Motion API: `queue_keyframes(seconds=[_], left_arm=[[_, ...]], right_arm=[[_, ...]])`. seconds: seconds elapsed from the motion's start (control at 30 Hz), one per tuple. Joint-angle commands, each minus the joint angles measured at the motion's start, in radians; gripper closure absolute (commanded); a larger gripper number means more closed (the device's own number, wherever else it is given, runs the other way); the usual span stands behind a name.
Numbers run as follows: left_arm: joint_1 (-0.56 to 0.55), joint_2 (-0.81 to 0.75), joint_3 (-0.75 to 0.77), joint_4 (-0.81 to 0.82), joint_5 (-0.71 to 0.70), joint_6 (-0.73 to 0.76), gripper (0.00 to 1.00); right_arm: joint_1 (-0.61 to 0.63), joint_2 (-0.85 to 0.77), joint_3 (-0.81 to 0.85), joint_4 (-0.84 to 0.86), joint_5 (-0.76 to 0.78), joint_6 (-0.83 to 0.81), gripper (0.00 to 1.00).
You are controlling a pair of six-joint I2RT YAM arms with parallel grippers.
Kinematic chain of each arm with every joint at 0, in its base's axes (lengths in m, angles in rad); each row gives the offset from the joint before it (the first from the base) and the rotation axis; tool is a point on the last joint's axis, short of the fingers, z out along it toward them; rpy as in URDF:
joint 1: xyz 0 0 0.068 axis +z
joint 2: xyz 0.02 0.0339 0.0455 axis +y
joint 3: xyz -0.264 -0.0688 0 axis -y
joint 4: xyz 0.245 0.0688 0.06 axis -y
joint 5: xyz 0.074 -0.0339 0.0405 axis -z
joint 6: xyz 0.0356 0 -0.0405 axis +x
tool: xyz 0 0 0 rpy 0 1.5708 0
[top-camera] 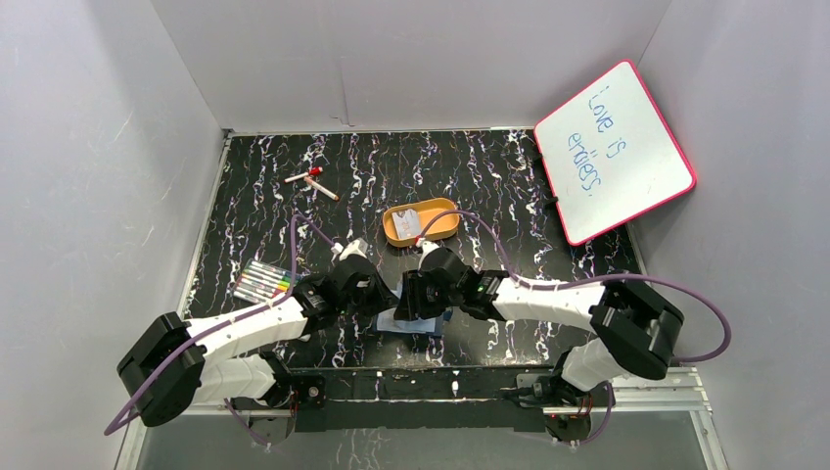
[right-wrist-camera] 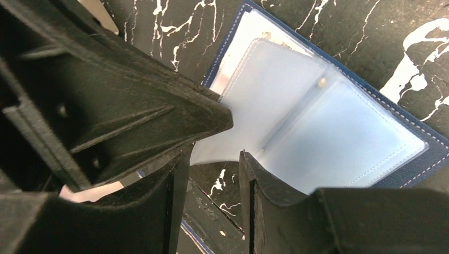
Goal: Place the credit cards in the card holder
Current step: Turn over the card slot in the card holder.
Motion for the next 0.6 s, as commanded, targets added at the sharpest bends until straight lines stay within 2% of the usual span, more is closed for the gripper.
queue_keyframes(seconds=[0.0,0.23,0.37,0.43,0.57], left_arm=[[0.002,-0.004,0.022,0.026,0.018,0.006,1.0],[0.001,-0.014,0.009,0.031,0.024,0.011,1.0],[0.002,-0.009,0.005,0.032,0.022,0.014,1.0],[0.001,-0.003,0.005,0.038,0.028,0.014,1.0],[0.002,0.002,0.005,0.049,0.034,0.014,1.0]], right_arm=[[0.006,0.026,0.047,-0.009,0.039,0.0,0.54],[0.006,0.041,0.033,-0.003,0.048,0.009,0.59],[0.007,-0.023,-0.026,0.094,0.037,0.014,0.5],[0.008,-0.048,-0.047,0.119,0.046,0.013,0.5],[0.008,-0.035,-0.03,0.093,0.04,0.002,0.55]])
